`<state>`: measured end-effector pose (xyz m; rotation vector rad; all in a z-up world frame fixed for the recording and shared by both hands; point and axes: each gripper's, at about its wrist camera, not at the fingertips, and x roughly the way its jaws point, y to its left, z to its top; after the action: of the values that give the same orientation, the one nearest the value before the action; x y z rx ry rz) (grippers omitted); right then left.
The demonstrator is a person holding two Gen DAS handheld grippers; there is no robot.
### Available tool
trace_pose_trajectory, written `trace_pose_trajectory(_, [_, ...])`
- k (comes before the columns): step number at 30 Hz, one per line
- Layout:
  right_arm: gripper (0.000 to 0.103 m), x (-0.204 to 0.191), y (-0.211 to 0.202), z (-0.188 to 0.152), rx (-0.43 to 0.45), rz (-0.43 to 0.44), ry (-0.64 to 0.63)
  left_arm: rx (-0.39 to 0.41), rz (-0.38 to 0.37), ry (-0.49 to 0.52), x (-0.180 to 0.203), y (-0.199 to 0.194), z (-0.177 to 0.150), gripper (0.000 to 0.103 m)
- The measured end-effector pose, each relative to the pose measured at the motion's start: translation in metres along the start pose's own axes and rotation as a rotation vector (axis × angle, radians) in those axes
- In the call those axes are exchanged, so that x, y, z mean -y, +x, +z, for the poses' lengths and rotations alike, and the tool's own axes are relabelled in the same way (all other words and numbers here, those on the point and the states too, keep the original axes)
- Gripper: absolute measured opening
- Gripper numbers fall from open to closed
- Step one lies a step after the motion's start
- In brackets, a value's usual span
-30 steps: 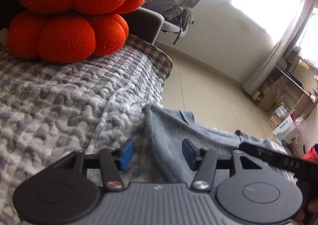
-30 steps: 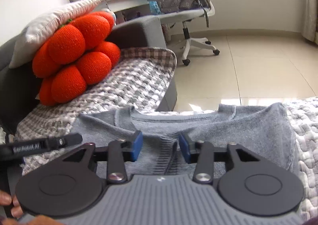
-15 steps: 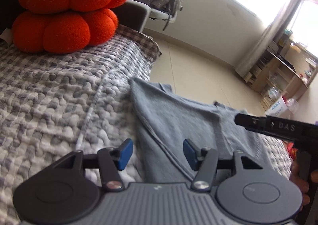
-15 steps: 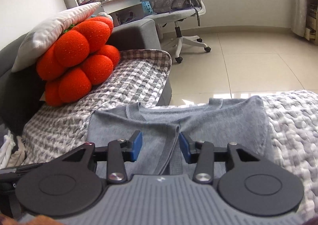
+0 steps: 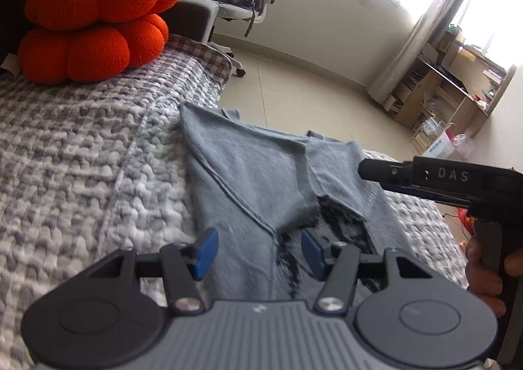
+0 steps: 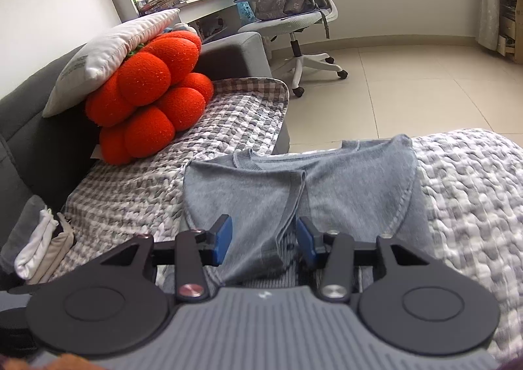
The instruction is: Fold clothes
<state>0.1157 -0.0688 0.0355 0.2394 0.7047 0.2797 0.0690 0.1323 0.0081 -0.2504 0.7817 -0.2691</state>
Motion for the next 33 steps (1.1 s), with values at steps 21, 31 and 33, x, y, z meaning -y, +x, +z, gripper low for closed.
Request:
trace_pose_trajectory(21, [0.052,0.016,-0.070,-0.036,0.004,0.060,0.012,-0.097,-0.096,0.030,0.037,-0.045,-0.051,0.058])
trace_pose_trajectory(31, [0.052,0.008,-0.073,-0.066,-0.118,0.190,-0.045,-0.155,-0.115,0.009,0.012,-0.057,-0.091,0.058])
trace_pose_trajectory(33, [0.052,0.005,-0.072,-0.071,-0.146,0.224,-0.042,-0.165,-0.118,0.008,0.008,-0.058,-0.098,0.058])
